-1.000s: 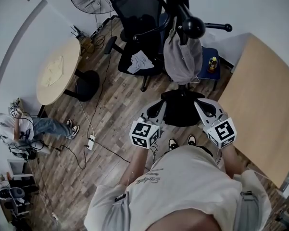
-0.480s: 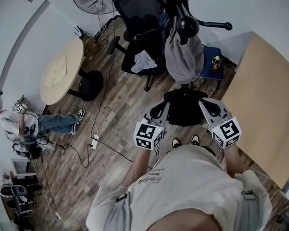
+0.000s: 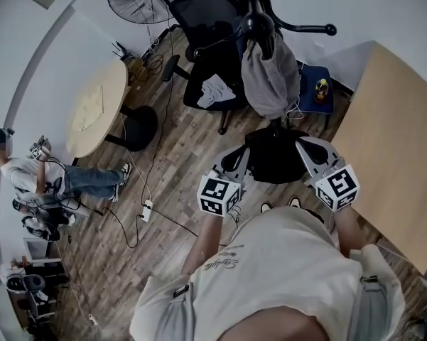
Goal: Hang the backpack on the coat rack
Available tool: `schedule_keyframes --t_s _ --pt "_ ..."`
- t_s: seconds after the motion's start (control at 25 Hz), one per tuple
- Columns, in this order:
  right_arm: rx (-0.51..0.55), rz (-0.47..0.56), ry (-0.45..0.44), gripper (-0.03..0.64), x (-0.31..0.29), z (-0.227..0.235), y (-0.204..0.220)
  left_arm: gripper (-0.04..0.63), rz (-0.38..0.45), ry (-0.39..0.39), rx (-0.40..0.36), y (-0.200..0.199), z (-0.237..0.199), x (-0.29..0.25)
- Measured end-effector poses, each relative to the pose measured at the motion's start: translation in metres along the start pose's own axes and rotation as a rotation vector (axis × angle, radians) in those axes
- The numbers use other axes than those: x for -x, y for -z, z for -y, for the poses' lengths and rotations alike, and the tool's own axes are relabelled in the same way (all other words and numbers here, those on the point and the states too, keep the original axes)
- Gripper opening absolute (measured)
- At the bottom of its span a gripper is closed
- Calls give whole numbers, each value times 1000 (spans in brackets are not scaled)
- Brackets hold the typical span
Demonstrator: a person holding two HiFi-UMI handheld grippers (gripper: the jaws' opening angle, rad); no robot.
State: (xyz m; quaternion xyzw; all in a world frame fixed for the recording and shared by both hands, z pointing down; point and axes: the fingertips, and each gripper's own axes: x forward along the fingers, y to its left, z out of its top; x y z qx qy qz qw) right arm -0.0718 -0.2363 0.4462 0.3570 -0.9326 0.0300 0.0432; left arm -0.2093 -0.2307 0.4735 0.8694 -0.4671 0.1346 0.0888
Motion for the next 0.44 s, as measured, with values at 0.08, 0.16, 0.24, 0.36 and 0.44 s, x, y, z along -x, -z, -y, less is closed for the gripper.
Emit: schedule_keyframes --t_s 0.08,0.16,0.24,0.36,0.44 --pt "8 -3 8 -6 1 3 -1 20 -3 -5 -5 -1 -1 1" --pt "16 -5 13 -6 1 4 -1 20 2 -7 -3 -2 -1 1" --pt "17 -2 19 -6 2 4 1 20 0 -7 1 0 -2 2" --pt "10 -1 26 -6 4 3 5 20 -12 -13 7 5 -2 4" --pt "4 -4 28 -6 5 3 8 20 -18 -18 10 8 -3 5"
